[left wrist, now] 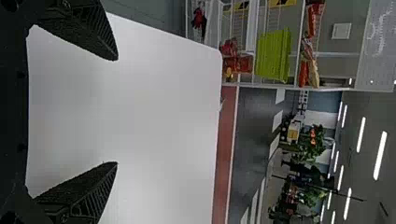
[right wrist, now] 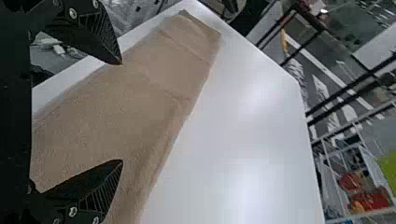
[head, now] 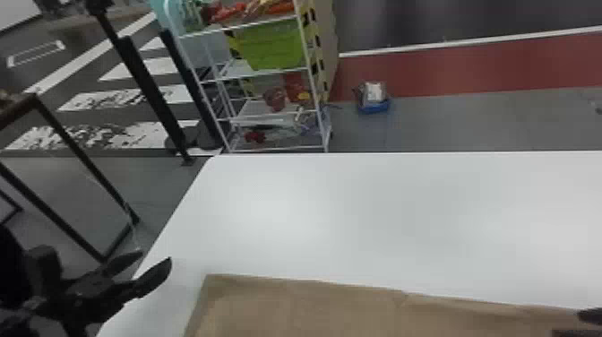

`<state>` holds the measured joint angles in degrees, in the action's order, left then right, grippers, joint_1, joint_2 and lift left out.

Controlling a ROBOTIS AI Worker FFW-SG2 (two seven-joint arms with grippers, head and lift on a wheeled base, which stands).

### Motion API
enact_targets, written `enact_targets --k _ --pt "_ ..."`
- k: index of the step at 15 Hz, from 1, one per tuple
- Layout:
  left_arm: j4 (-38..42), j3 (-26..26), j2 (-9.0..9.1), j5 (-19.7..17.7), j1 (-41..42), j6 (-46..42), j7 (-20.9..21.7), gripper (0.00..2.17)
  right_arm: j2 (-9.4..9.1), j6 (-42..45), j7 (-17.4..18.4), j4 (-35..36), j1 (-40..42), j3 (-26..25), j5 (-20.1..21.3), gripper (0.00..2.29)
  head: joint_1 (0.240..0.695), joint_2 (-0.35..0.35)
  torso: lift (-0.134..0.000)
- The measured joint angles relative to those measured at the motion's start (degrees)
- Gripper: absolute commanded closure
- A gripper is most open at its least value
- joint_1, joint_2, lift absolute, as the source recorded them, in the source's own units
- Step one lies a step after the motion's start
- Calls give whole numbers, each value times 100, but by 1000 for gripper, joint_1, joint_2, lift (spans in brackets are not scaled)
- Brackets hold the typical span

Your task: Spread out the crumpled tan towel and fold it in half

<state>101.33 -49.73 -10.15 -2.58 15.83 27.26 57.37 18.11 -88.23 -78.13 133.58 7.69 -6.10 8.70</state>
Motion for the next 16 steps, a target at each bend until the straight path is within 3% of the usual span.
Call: enact_targets --k 5,8,12,16 --pt "-90 27 -105 101 -132 284 113 191 -111 1249 0 -1081 145 -1568 -304 137 695 350 -124" --pt "-122 157 -212 245 -134 956 330 299 -81 1861 0 -1550 163 -2158 -360 137 695 315 -124" --pt "31 162 -316 433 -98 2133 823 326 -57 2276 0 -1698 277 -2693 -556 137 695 239 -124" --pt "322 80 -243 413 91 2399 1098 329 -56 2687 0 -1855 378 -2855 -619 140 695 207 -124"
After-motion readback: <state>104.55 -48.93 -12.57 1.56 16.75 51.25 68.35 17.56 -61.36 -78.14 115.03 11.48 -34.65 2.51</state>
